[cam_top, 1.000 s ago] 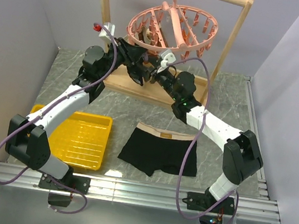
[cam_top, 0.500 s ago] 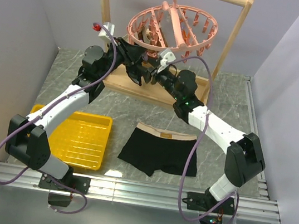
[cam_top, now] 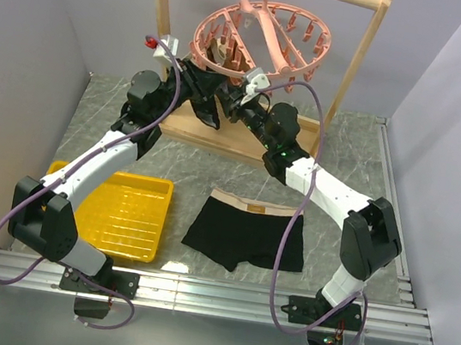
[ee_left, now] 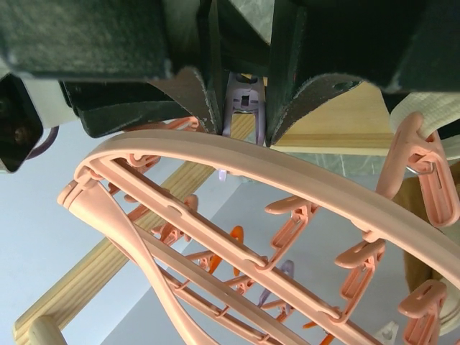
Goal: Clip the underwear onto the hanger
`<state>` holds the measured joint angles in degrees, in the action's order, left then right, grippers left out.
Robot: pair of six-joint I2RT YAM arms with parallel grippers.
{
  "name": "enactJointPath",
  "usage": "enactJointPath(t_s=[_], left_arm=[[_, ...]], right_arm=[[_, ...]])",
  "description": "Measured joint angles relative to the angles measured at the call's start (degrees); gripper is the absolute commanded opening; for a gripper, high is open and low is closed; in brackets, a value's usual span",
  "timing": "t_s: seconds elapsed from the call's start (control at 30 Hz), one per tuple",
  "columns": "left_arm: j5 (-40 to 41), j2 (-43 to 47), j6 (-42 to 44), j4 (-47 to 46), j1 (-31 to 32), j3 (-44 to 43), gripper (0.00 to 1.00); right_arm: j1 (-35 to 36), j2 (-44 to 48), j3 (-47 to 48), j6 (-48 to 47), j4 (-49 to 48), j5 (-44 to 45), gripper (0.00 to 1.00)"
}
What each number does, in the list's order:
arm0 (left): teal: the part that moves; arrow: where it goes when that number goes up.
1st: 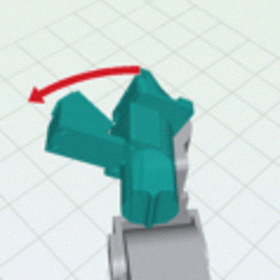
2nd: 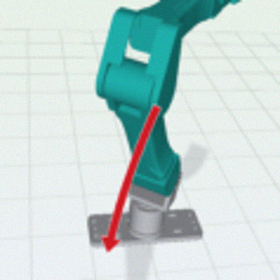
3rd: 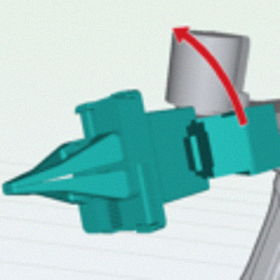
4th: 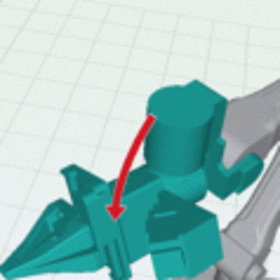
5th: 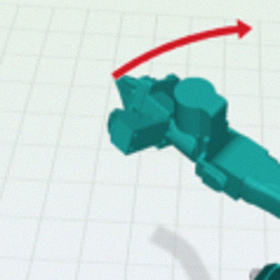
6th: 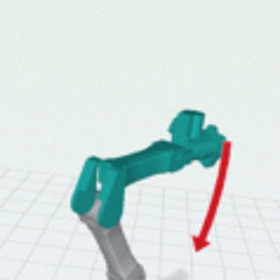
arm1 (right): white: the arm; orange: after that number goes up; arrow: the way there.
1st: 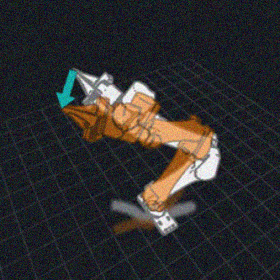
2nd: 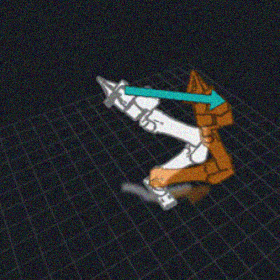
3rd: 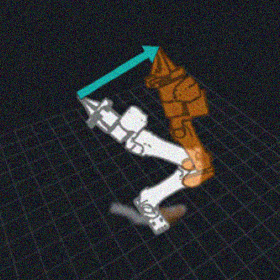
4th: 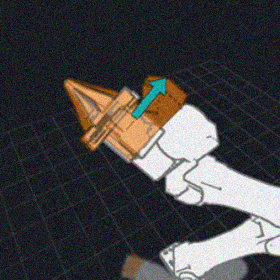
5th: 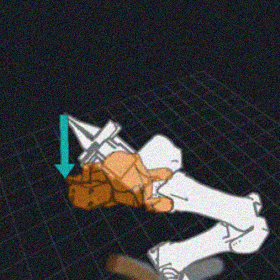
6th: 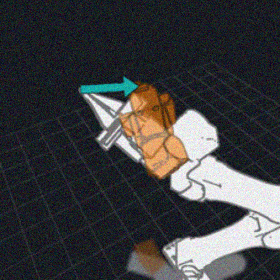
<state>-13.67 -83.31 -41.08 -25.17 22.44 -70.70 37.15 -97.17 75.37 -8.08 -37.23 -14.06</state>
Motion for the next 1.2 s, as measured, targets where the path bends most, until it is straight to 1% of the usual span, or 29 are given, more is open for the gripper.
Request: enactJointPath(t_s=[0.03, 0.07, 0.1, 0.13, 0.17, 0.2, 0.23, 0.33, 0.4, 0.53, 0.7, 0.8, 0.83, 0.87, 0.9, 0.97, 1.0, 1.03, 1.1, 1.13, 1.2], left_arm=[[-0.04, 0.0, 0.02, 0.09, 0.0, 0.0, 0.01], [-0.02, 0.0, 0.02, -0.02, 0.0, 0.0, 0.05], [-0.02, 0.0, 0.02, -0.17, 0.04, 0.0, 0.11], [0.02, 0.0, 0.07, -0.37, 0.07, 0.0, 0.25], [0.07, 0.02, 0.11, -0.44, 0.09, 0.0, 0.32], [0.28, 0.09, 0.13, -0.42, 0.09, 0.02, 0.36], [0.52, 0.13, 0.17, -0.42, 0.11, 0.13, 0.43], [2.01, 0.33, 0.39, -0.66, 0.15, 0.52, 0.5], [3.08, 0.55, 0.35, -1.2, 0.15, 1.11, 0.52], [3.85, 0.59, 0.35, -1.6, 0.15, 1.16, 0.52], [4.31, 0.59, 0.24, -2.34, 0.2, 1.16, 0.48], [4.31, 0.59, -0.22, -2.91, 0.33, 1.16, 0.42], [4.24, 0.59, -0.37, -3.08, 0.37, 1.16, 0.34], [4.15, 0.57, -0.55, -3.28, 0.44, 1.16, 0.3], [3.93, 0.57, -0.72, -3.61, 0.57, 1.16, 0.16], [3.74, 0.55, -0.81, -4.13, 0.63, 1.16, 0.05], [3.54, 0.55, -0.87, -4.39, 0.63, 1.16, 0.01], [3.43, 0.55, -0.96, -4.59, 0.61, 1.16, 0.0], [3.21, 0.55, -1.2, -4.68, 0.61, 1.16, 0.0], [3.13, 0.52, -1.38, -4.68, 0.57, 1.16, 0.0], [3.06, 0.42, -1.66, -4.94, 0.48, 1.16, 0.0]], right_arm=[[-0.07, -0.13, 0.17, -0.09, 0.0, 0.44, 0.21], [-0.09, -0.17, 0.28, 0.11, 0.04, 0.61, 0.12], [-0.22, -0.17, 0.35, 0.09, 0.07, 0.52, 0.08], [-0.28, -0.17, 0.37, 0.59, 0.04, 0.48, 0.01], [-0.28, -0.17, 0.39, 0.48, -0.04, 0.52, 0.0], [-0.28, -0.17, 0.39, 0.61, -0.07, 0.57, 0.0], [-0.28, -0.17, 0.39, 0.66, -0.07, 0.55, 0.0], [-0.28, -0.17, 0.37, 0.74, -0.11, 0.74, 0.0], [-0.28, -0.17, 0.37, 0.74, -0.24, 0.72, 0.0], [-0.28, -0.17, 0.37, 0.79, -0.55, 0.74, 0.0], [-0.28, -0.15, 0.37, 0.81, -0.94, 0.74, 0.0], [-0.28, -0.15, 0.37, 0.87, -1.2, 0.7, 0.0], [-0.28, -0.15, 0.37, 0.96, -1.22, 0.68, 0.0], [-0.28, -0.15, 0.35, 0.98, -1.27, 0.68, 0.0], [-0.28, -0.15, 0.33, 0.98, -1.27, 0.7, 0.0], [-0.31, -0.15, 0.31, 1.03, -1.46, 0.72, 0.01], [-0.31, -0.15, 0.31, 1.05, -1.62, 0.72, 0.06], [-0.31, -0.15, 0.31, 1.11, -1.75, 0.74, 0.2], [-0.33, -0.11, 0.31, 1.2, -1.73, 0.74, 0.31], [-0.33, -0.11, 0.26, 1.25, -1.7, 0.74, 0.39], [-0.33, 0.09, -0.22, 1.25, -1.4, 0.5, 0.46]])
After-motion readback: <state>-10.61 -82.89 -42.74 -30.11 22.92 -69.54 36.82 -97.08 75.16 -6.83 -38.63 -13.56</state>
